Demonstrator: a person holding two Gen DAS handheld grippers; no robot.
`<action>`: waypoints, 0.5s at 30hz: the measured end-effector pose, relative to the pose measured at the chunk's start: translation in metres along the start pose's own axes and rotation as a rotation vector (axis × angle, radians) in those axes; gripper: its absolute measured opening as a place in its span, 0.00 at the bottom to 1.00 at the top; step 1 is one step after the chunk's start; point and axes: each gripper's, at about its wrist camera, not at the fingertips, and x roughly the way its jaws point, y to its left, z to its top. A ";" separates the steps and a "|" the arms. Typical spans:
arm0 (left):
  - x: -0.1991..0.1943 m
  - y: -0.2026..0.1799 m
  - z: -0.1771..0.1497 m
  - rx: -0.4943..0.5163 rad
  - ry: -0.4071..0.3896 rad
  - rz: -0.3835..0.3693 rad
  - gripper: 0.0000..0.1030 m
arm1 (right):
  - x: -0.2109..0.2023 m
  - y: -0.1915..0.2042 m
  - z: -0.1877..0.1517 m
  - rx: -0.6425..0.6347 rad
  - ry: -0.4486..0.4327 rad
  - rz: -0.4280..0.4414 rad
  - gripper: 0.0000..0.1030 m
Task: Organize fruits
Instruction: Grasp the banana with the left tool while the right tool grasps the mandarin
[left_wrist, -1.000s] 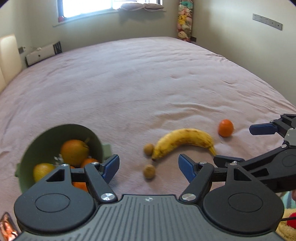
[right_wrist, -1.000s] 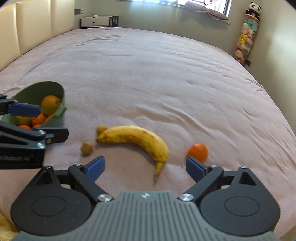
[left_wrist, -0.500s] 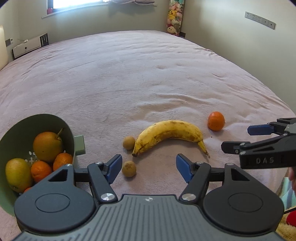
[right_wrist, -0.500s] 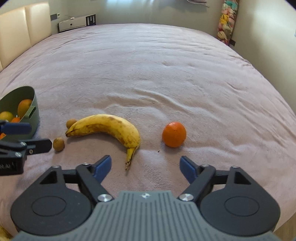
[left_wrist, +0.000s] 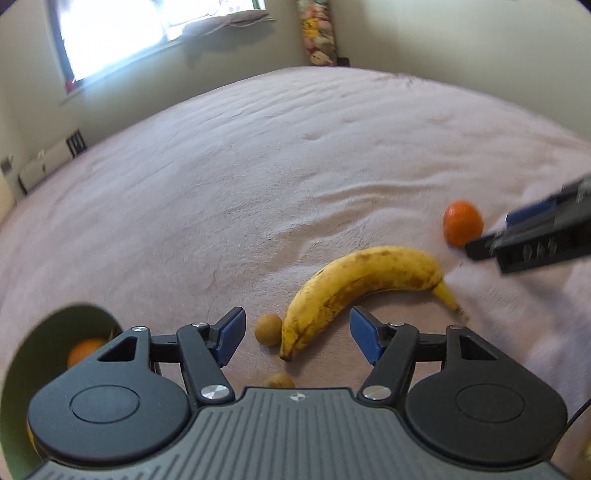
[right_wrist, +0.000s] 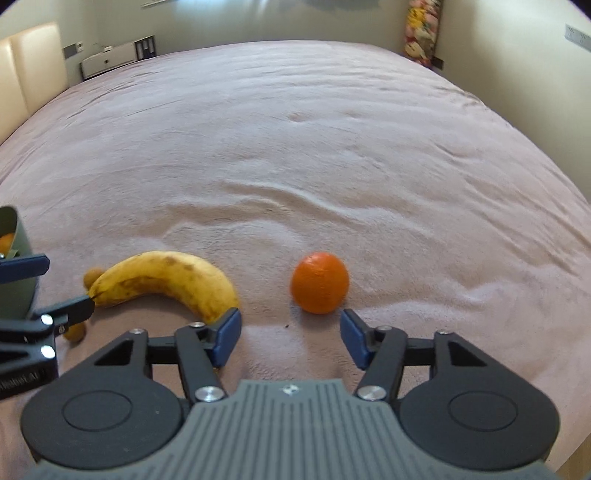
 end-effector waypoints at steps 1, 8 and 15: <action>0.004 -0.002 0.000 0.019 0.006 0.006 0.72 | 0.002 -0.002 0.001 0.009 0.001 -0.002 0.56; 0.032 -0.015 0.003 0.109 0.046 0.017 0.68 | 0.018 -0.007 0.009 0.040 0.016 -0.010 0.55; 0.054 -0.026 0.003 0.160 0.071 0.013 0.64 | 0.034 -0.013 0.017 0.067 0.030 -0.025 0.51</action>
